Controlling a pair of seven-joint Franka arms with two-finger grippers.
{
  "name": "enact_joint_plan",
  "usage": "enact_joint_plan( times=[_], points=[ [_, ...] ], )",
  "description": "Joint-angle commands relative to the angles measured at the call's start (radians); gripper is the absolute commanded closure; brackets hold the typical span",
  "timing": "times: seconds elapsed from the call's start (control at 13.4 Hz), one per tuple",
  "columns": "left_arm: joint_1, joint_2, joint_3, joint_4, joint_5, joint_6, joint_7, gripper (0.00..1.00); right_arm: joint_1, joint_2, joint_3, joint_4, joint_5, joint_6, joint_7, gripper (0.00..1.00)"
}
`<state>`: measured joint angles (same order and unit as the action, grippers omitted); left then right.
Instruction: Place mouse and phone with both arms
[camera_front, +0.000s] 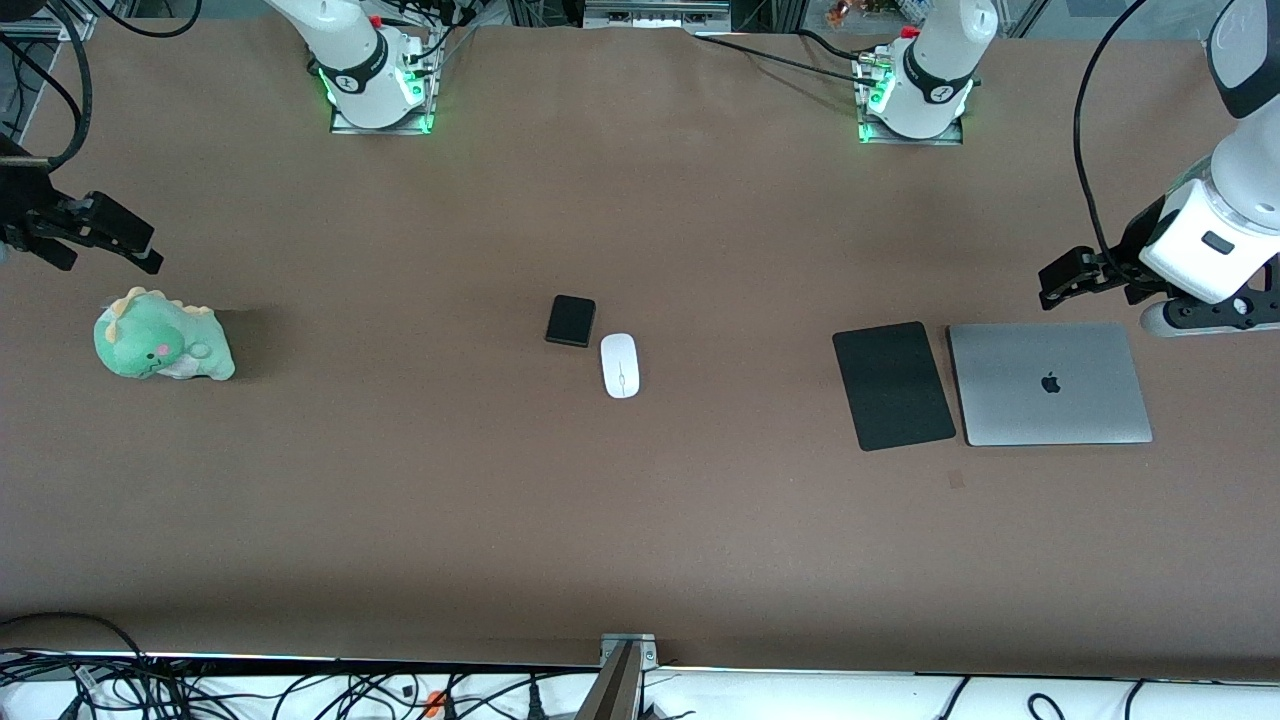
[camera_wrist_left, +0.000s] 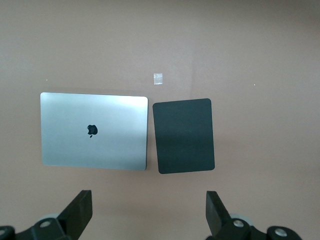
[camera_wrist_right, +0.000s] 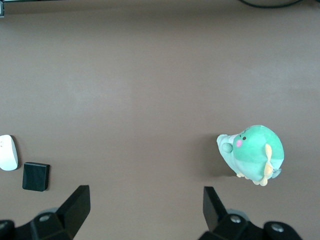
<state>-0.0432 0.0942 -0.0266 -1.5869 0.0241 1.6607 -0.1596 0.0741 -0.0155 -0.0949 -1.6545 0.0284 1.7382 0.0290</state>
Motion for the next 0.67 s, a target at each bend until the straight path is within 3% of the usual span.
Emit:
enact_joint_plan(
  times=[0.0,0.6],
  points=[
    [0.0,0.015,0.0,0.038,0.007,-0.029,0.023,0.0,-0.01,0.017,0.014,0.01,-0.002,-0.037,-0.012,0.0],
    [-0.014,0.015,-0.003,0.034,-0.019,-0.053,-0.02,0.0,0.016,0.086,0.017,0.009,0.001,-0.175,0.006,0.0]
  ],
)
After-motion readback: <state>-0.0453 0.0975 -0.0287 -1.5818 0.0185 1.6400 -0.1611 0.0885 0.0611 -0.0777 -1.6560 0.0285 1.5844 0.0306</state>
